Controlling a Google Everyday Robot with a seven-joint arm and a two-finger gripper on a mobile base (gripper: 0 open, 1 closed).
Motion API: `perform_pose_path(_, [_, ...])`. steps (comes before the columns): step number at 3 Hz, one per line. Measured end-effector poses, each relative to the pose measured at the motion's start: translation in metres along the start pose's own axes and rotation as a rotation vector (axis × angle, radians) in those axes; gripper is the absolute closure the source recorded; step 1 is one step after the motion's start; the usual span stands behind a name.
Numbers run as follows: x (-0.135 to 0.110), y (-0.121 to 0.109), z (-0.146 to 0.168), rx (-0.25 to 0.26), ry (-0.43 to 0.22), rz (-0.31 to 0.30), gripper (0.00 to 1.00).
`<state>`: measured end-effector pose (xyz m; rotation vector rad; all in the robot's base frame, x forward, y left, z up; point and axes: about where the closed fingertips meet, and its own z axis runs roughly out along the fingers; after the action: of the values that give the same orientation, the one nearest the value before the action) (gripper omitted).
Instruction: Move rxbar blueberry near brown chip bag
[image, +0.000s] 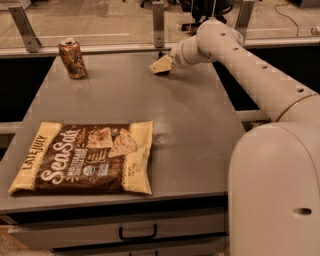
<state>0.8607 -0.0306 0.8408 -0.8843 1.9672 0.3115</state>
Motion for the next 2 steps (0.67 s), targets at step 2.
perform_pose_path(2, [-0.022, 0.033, -0.034, -0.076, -0.048, -0.076, 0.85])
